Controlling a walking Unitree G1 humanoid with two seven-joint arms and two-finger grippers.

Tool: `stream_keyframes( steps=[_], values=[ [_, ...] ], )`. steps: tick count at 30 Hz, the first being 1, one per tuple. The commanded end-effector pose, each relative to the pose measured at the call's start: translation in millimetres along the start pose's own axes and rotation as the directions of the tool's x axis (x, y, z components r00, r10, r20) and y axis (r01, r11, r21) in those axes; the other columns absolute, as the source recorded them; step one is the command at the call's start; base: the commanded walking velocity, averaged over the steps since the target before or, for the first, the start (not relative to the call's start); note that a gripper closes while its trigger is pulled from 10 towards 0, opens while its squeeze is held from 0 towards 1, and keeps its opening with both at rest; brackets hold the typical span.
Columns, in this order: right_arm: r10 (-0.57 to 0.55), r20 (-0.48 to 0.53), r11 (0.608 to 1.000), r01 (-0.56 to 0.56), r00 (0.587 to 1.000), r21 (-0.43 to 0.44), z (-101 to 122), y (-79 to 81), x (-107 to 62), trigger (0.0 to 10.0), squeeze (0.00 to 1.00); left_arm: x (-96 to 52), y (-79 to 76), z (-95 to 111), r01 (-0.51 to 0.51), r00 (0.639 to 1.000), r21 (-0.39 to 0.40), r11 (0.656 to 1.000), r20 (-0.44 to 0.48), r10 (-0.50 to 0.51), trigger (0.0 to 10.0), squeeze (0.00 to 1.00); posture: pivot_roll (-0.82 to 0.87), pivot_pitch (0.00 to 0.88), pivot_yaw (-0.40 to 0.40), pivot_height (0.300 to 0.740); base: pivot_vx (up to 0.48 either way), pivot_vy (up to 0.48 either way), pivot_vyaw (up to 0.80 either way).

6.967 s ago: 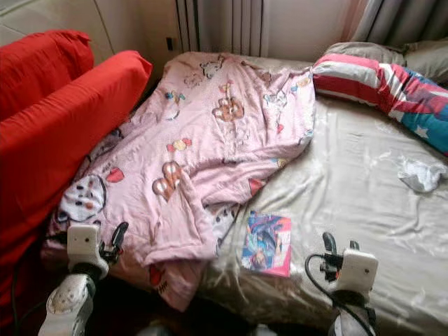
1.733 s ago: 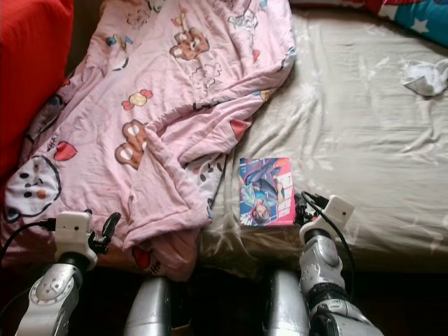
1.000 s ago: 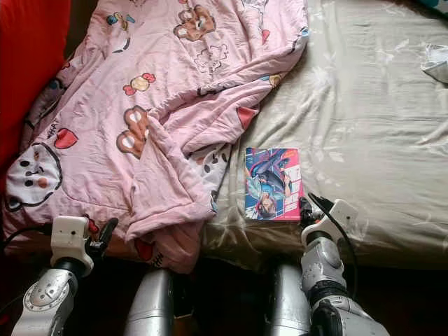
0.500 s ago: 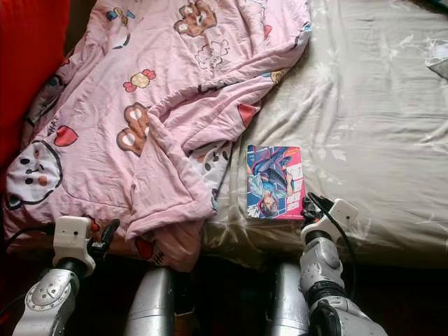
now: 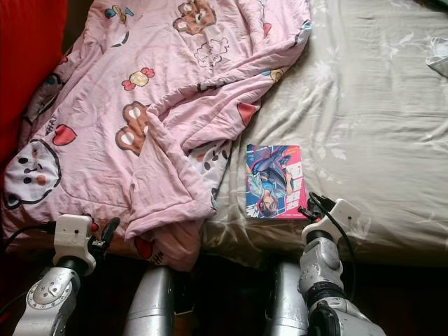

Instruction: Clean up the room

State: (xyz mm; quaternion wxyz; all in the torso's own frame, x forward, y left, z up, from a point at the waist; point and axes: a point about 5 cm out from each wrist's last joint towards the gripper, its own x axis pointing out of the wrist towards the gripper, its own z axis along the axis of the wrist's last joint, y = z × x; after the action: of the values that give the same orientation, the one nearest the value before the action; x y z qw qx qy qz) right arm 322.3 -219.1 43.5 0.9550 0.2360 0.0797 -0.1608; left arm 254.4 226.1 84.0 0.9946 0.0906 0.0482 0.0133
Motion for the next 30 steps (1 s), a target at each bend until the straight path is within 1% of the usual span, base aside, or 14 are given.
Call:
stream_keyframes(
  steps=[1, 7, 10, 11, 12, 16, 17, 19, 20, 22, 23, 24, 26, 30],
  values=[
    [-0.013, 0.017, 1.000, 0.013, 1.000, 0.018, -5.7, -6.1, -5.7, 0.0, 0.00, -4.5, 2.2, -13.4, -0.014, 0.999, 0.012, 1.000, -0.047, 0.015, 10.0, 0.00, 0.10, 0.318, 0.105, 0.593, 0.000, 0.000, 0.00],
    [-0.011, 0.088, 1.000, 0.009, 0.996, 0.021, -1.1, -8.9, -8.8, 0.0, 0.00, -1.5, 3.4, -20.6, -0.043, 0.997, 0.024, 0.999, -0.064, 0.044, 10.0, 0.00, 0.09, 0.286, 0.095, 0.593, 0.000, 0.000, 0.00],
    [0.037, 0.131, 0.999, -0.035, 0.991, -0.014, 3.0, -5.3, -10.2, 0.0, 0.00, 1.1, 7.2, -24.8, -0.071, 0.995, 0.025, 0.997, -0.074, 0.073, 10.0, 0.00, 0.08, 0.253, 0.086, 0.593, 0.000, 0.000, 0.00],
    [0.050, 0.142, 0.998, -0.045, 0.989, -0.036, 4.8, -4.4, -10.6, 2.9, 0.00, 1.7, 8.3, -28.4, -0.079, 0.993, 0.023, 0.997, -0.084, 0.080, 10.0, 0.00, 0.07, 0.232, 0.082, 0.593, 0.000, 0.000, 0.00],
    [0.067, 0.156, 0.995, -0.056, 0.986, -0.079, 7.1, -3.6, -11.2, 10.0, 0.00, 2.4, 9.7, -34.1, -0.089, 0.991, 0.018, 0.996, -0.102, 0.090, 10.0, 0.00, 0.06, 0.222, 0.079, 0.593, 0.000, 0.000, 0.00],
    [0.080, 0.137, 0.987, -0.059, 0.987, -0.148, 3.0, -11.2, -15.3, 10.0, 0.00, 5.9, 10.4, -58.7, -0.097, 0.975, -0.008, 0.995, -0.204, 0.093, 10.0, 0.00, 0.00, 0.155, 0.081, 0.593, 0.000, 0.000, 0.00],
    [0.080, 0.137, 0.987, -0.059, 0.987, -0.148, 3.0, -11.2, -15.3, 10.0, 0.00, 5.9, 10.4, -58.7, -0.097, 0.975, -0.008, 0.995, -0.204, 0.093, 10.0, 0.00, 0.00, 0.155, 0.081, 0.593, 0.000, 0.000, 0.00],
    [0.059, 0.089, 0.979, -0.041, 0.994, -0.198, -5.9, -23.5, -20.3, 10.0, 0.00, 7.9, 6.3, -72.6, -0.091, 0.959, -0.027, 0.995, -0.272, 0.081, 10.0, 0.00, -0.03, 0.104, 0.082, 0.593, 0.000, 0.000, 0.00],
    [0.046, 0.031, 0.967, -0.036, 0.998, -0.251, -15.2, -32.8, -25.4, 10.0, 0.00, 8.8, 2.7, -82.2, -0.092, 0.943, -0.068, 0.993, -0.327, 0.065, 10.0, 0.00, -0.04, 0.085, 0.079, 0.593, 0.000, 0.000, 0.00],
    [0.039, -0.002, 0.959, -0.038, 0.999, -0.280, -20.4, -37.1, -28.0, 10.0, 0.00, 9.3, 0.3, -86.5, -0.094, 0.935, -0.091, 0.991, -0.350, 0.056, 10.0, 0.00, -0.05, 0.067, 0.078, 0.593, 0.000, 0.000, 0.00],
    [0.009, -0.029, 0.940, -0.018, 1.000, -0.341, -26.8, -46.2, -33.2, 10.0, 0.00, 8.7, -2.0, -92.2, -0.097, 0.922, -0.093, 0.991, -0.384, 0.054, 10.0, 0.00, -0.06, 0.048, 0.075, 0.593, 0.000, 0.000, 0.00],
    [-0.005, -0.037, 0.934, -0.008, 0.999, -0.358, -29.0, -49.9, -35.3, 10.0, 0.00, 8.3, -2.9, -94.7, -0.097, 0.916, -0.096, 0.991, -0.398, 0.051, 10.0, 0.00, -0.06, 0.041, 0.075, 0.593, 0.000, 0.000, 0.00],
    [-0.073, -0.086, 0.933, 0.037, 0.994, -0.358, -39.0, -65.6, -43.8, 10.0, 0.00, 5.6, -5.5, -103.4, -0.110, 0.892, -0.106, 0.988, -0.448, 0.052, 10.0, 0.00, -0.07, 0.002, 0.074, 0.593, 0.000, 0.000, 0.00],
    [-0.134, -0.134, 0.927, 0.076, 0.982, -0.368, -47.3, -78.5, -51.4, 10.0, 0.00, 5.6, -9.3, -107.5, -0.109, 0.879, -0.105, 0.988, -0.475, 0.047, 10.0, 0.00, -0.08, 0.000, 0.069, 0.593, 0.000, 0.000, 0.00]
  ],
)
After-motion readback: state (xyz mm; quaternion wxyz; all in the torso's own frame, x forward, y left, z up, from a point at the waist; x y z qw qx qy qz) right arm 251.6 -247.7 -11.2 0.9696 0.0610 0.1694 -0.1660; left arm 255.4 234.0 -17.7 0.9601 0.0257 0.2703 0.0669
